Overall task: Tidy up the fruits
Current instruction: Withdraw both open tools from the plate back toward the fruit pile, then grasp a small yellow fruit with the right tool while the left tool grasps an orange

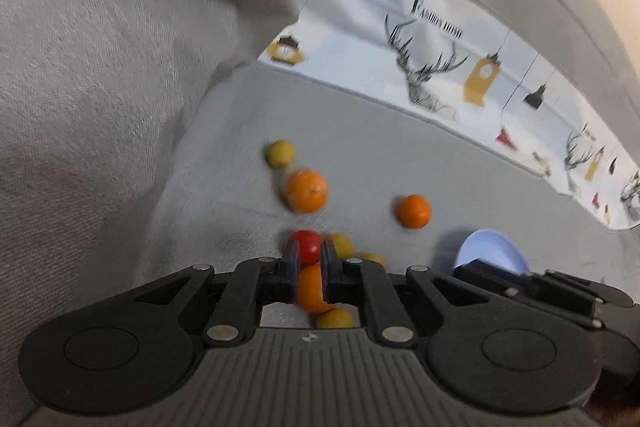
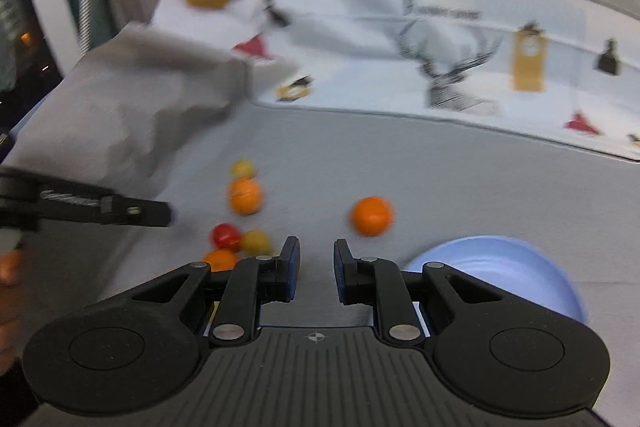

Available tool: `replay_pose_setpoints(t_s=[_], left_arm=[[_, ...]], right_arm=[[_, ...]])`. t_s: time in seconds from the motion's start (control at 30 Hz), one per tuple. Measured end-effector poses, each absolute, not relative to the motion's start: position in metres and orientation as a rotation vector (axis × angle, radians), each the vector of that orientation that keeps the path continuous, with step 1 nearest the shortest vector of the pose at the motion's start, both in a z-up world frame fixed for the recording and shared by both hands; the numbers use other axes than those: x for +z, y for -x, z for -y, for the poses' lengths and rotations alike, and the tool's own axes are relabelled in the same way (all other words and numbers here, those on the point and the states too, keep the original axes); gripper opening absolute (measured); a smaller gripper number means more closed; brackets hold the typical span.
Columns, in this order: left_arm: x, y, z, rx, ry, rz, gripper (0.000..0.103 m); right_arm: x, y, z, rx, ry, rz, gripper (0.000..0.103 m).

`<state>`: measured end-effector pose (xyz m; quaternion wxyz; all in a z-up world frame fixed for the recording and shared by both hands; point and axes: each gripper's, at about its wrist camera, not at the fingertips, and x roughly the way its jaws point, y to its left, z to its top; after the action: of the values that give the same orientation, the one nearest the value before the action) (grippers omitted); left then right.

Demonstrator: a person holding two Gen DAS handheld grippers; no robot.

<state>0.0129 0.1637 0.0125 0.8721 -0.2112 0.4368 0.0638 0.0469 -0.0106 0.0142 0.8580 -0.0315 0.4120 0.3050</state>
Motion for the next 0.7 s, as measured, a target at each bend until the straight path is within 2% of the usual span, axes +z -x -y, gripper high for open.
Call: replay_pose_setpoints(t_s=[0.23, 0.3, 0.37, 0.5, 0.53, 0.63, 0.7], left_arm=[[0.000, -0.021, -0.161, 0.146, 0.420, -0.949, 0.017], [-0.001, -0.021, -0.163, 0.148, 0.432, -0.951, 0.021], [-0.002, -0.022, -0.161, 0.159, 0.433, -0.960, 0.021], [-0.004, -0.021, -0.164, 0.167, 0.438, -0.968, 0.025], [-0.004, -0.021, -0.165, 0.169, 0.444, -0.970, 0.025], [-0.006, -0.021, -0.165, 0.155, 0.452, -0.986, 0.026], [-0.007, -0.022, -0.163, 0.150, 0.442, -0.992, 0.026]], right_arm=[[-0.010, -0.033, -0.042, 0.744, 0.187, -0.957, 0.027], [-0.015, -0.033, -0.049, 0.748, 0.189, -0.973, 0.031], [-0.020, -0.032, -0.055, 0.757, 0.189, -0.995, 0.040], [-0.032, -0.025, -0.069, 0.767, 0.256, -1.005, 0.043], [-0.035, -0.025, -0.071, 0.757, 0.278, -1.005, 0.043], [-0.040, -0.029, -0.069, 0.744, 0.272, -1.036, 0.027], [-0.038, -0.030, -0.064, 0.751, 0.276, -1.029, 0.027]])
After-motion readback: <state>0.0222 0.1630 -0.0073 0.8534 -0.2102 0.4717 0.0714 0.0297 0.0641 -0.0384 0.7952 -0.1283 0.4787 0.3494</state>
